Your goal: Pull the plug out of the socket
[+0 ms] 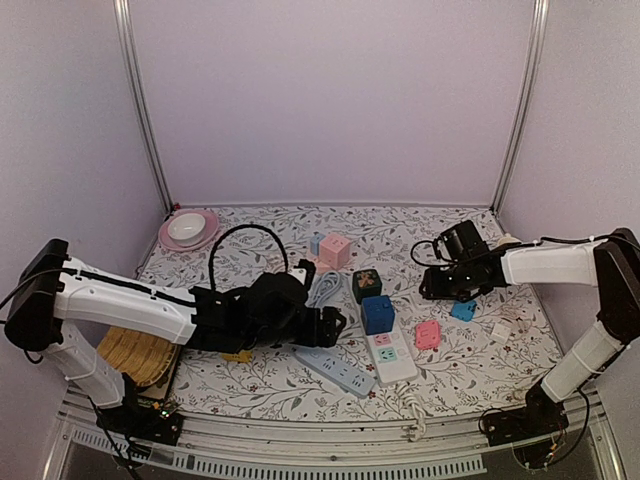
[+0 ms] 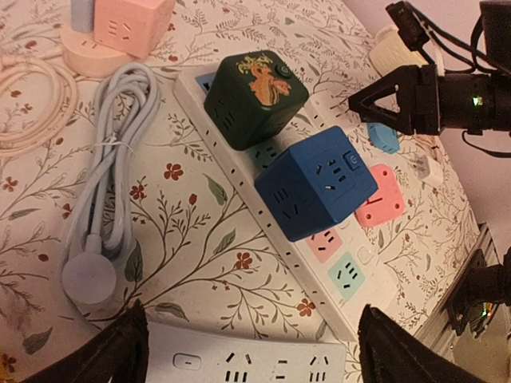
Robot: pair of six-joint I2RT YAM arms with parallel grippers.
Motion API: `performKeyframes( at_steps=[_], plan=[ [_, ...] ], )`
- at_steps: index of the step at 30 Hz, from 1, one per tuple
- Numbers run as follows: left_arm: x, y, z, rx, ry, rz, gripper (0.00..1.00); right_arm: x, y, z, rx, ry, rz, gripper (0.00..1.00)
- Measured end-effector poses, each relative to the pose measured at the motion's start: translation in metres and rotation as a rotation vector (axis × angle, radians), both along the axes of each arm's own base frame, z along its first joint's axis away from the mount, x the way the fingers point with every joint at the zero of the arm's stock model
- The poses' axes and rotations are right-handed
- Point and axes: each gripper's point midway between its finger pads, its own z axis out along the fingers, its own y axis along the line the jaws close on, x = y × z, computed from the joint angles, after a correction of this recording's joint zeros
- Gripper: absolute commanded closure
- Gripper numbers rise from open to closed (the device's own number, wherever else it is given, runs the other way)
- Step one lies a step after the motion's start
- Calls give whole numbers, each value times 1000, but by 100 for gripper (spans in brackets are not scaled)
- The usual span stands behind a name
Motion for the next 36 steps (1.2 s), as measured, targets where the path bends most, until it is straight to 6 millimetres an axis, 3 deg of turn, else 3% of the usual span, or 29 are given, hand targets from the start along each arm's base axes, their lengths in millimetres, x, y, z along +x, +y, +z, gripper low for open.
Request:
performKeyframes(
  at_steps=[5,15,22,27,36],
  plan=[
    [1,2,-2,8,-1,8,9,-8,15,8,29,-5,37,46],
    [-3,14,-14,24,18,27,9,-37,63,53,118,-96,129,18],
    [-4,24,-12,8,18,59,9,-63,101,61,125,-98,197,10],
    [-5,32,-14,1,22,79,9,-65,120,57,98,-99,207,9],
    [-5,37,-18,-4,26,98,9,-66,138,26,-36,-62,206,12]
  ],
)
